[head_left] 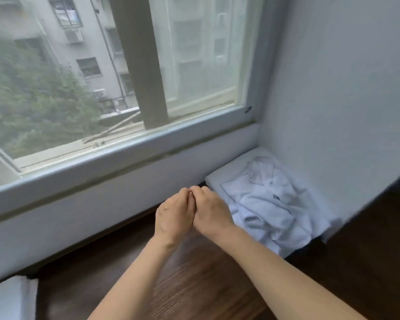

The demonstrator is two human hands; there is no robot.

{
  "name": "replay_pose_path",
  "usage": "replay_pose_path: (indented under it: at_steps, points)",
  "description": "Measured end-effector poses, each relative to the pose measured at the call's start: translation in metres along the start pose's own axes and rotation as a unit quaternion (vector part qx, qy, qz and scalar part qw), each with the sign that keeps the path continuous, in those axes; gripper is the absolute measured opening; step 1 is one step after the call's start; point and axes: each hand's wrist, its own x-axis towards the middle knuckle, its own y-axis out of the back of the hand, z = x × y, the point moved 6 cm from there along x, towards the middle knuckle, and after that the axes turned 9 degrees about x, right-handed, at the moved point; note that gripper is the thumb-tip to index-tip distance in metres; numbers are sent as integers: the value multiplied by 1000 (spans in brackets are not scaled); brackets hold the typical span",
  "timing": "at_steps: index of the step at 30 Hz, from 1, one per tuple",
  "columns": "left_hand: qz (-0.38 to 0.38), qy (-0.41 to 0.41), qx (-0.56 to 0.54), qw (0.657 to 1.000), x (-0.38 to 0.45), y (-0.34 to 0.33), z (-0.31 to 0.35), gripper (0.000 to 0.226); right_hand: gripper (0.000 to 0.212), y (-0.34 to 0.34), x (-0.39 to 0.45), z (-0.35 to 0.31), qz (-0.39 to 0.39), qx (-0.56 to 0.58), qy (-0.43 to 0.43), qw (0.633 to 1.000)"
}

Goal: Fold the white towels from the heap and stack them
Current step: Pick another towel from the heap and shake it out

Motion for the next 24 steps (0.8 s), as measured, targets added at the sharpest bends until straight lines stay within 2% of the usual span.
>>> replay_pose_path:
  at_steps: [7, 9, 12, 14, 19, 24]
  points:
    - [-108, -36, -68, 991, 34, -74, 134, 27, 17, 99, -5, 115, 19, -50, -94, 994]
    - [-142, -35, -55, 988, 36, -91, 157, 24, 14, 118, -10, 140, 53, -104, -134, 984]
    - [-205, -28, -8, 978, 34, -114, 178, 25, 31, 136, -24, 178, 43, -146, -260, 953]
    - [-241, -22, 36, 970, 33, -128, 183, 27, 36, 144, -31, 201, 43, -146, -293, 944]
    - [-238, -32, 44, 970, 33, -136, 182, 31, 29, 152, -26, 219, 55, -127, -222, 965]
    - [-242, -30, -23, 970, 38, -125, 178, 31, 13, 190, -9, 202, 168, -32, -172, 970]
